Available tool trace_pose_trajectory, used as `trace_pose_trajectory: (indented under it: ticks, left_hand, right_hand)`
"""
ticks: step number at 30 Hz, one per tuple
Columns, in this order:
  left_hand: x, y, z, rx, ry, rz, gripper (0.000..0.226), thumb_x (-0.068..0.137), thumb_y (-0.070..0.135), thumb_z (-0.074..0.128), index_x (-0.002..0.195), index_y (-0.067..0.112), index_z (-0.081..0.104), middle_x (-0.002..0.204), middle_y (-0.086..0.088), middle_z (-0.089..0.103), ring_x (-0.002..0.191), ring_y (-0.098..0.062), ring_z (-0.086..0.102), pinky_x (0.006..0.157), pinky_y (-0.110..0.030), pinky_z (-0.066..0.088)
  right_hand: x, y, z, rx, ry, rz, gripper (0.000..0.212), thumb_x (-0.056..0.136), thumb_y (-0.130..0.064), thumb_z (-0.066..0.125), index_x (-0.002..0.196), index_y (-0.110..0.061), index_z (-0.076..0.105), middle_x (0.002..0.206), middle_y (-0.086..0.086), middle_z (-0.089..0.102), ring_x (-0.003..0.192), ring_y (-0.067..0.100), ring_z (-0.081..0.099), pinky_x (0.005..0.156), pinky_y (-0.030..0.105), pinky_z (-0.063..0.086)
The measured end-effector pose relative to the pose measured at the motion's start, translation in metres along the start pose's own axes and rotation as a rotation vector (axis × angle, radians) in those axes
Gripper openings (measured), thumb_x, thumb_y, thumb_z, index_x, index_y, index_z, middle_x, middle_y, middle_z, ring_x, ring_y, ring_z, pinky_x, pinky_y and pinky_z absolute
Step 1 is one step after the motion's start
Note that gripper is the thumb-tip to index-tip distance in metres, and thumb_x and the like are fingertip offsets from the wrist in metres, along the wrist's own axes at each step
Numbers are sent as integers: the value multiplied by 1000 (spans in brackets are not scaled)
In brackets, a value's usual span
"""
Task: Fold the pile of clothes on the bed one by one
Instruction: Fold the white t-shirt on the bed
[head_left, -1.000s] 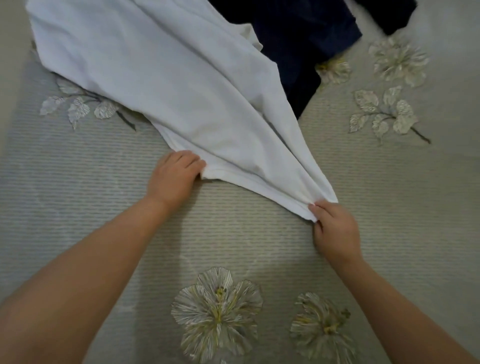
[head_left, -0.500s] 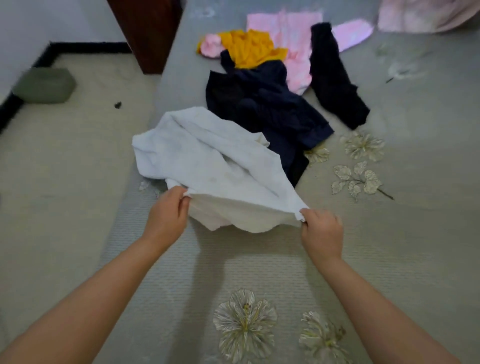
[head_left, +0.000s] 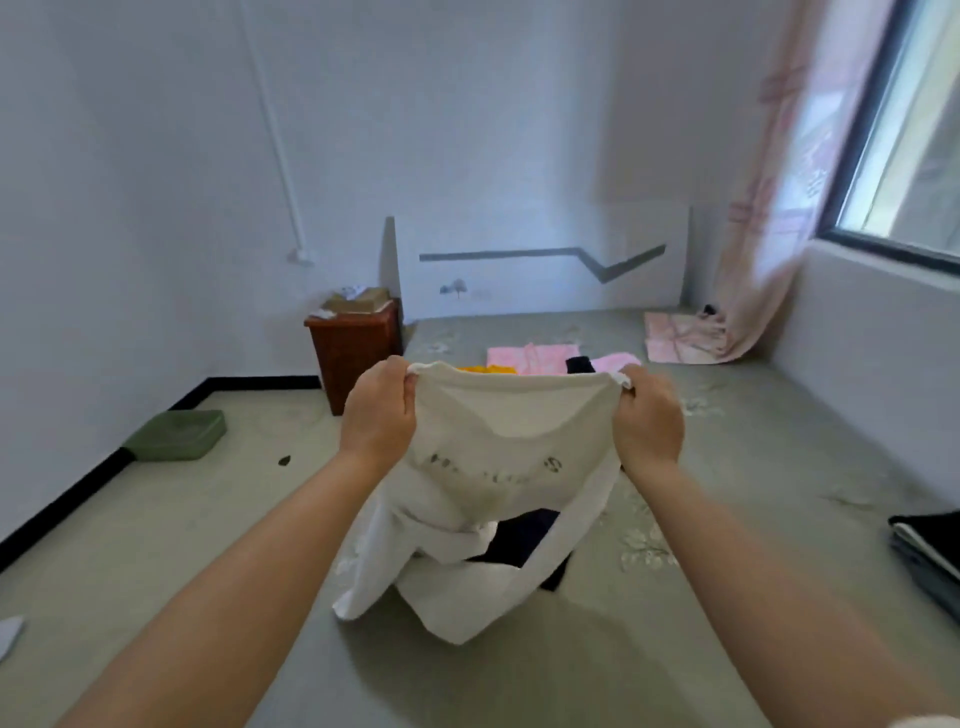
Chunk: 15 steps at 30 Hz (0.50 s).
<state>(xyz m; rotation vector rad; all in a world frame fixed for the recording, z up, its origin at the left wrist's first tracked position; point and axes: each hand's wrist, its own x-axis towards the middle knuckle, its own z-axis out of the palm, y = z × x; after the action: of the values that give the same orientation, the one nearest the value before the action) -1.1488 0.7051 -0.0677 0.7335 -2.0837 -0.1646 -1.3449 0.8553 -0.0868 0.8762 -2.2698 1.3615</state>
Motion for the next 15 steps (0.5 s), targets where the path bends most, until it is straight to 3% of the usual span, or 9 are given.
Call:
trace_pose_trajectory:
  ticks: [4, 7, 9, 12, 15]
  left_hand:
    - [-2, 39, -62, 64, 154, 77, 19, 92, 6, 42, 85, -6, 55, 81, -24, 57, 77, -36, 52, 61, -34, 28]
    - [-1, 69, -98, 123, 229, 142, 18, 92, 6, 45, 86, -7, 56, 79, -25, 59, 76, -38, 53, 63, -34, 27]
    - [1, 83, -118, 165, 234, 158, 18, 93, 6, 45, 86, -7, 56, 78, -24, 58, 76, -37, 52, 64, -34, 26]
    - [3, 96, -151, 249, 269, 304, 15, 87, 1, 51, 76, -7, 57, 67, -22, 57, 63, -36, 55, 56, -37, 36]
    - [3, 106, -176, 409, 365, 529, 23, 80, 12, 43, 64, -1, 54, 52, -13, 52, 44, -26, 53, 41, -27, 40]
  right_hand:
    - [-9, -42, -72, 152, 39, 248, 30, 92, -3, 31, 107, -6, 57, 112, 20, 56, 99, 33, 51, 84, 40, 38]
    - [-9, -69, -122, 160, 66, 250, 28, 94, -7, 31, 109, -4, 55, 112, 22, 57, 104, 35, 50, 85, 39, 36]
    - [-13, -81, -152, -20, 179, 30, 27, 93, -8, 33, 102, -1, 57, 98, 23, 62, 93, 38, 56, 82, 41, 36]
    - [-17, -84, -198, -339, 430, -557, 28, 81, -8, 36, 72, 2, 61, 55, 20, 59, 48, 34, 57, 62, 40, 44]
    - [-11, -82, -239, -538, 496, -852, 28, 78, -12, 38, 59, -2, 57, 42, 11, 51, 33, 26, 49, 51, 30, 42]
